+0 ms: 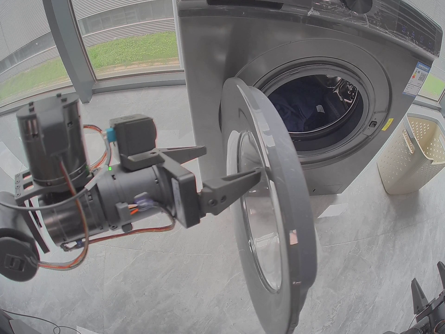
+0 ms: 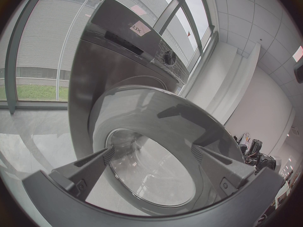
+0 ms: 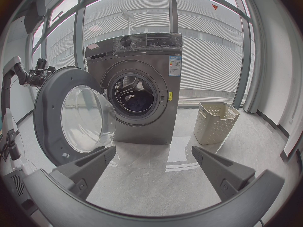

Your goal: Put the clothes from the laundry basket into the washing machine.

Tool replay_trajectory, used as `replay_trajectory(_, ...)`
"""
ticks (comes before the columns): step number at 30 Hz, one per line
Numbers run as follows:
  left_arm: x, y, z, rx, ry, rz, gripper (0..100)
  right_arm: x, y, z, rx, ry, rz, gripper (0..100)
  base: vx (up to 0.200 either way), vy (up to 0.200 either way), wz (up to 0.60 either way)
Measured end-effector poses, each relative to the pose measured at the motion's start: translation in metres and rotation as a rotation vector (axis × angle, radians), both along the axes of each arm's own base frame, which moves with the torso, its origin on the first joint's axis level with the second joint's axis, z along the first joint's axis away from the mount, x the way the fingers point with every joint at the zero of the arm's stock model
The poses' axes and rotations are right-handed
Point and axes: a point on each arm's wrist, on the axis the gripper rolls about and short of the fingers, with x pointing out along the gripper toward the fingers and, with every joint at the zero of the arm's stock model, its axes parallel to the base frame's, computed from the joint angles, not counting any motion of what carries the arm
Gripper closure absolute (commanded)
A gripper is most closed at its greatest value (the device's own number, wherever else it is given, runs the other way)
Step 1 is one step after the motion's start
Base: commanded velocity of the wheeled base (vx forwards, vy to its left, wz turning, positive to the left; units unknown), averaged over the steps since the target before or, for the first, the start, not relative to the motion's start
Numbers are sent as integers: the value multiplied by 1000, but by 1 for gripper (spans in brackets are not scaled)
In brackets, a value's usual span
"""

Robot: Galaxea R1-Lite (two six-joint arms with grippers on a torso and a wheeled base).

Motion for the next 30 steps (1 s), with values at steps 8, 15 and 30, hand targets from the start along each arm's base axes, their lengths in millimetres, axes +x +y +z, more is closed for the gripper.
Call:
replay_trajectory(8,26,-30,2,-41,-34,-5,0,0,0,0,0,0,0,0,0,0,0)
replay_trajectory(15,51,-54,6,-105,-61,55,0,0,0,0,0,0,0,0,0,0,0)
replay_trajectory(30,92,-91,18,-281,-81,270,0,0,0,0,0,0,0,0,0,0,0)
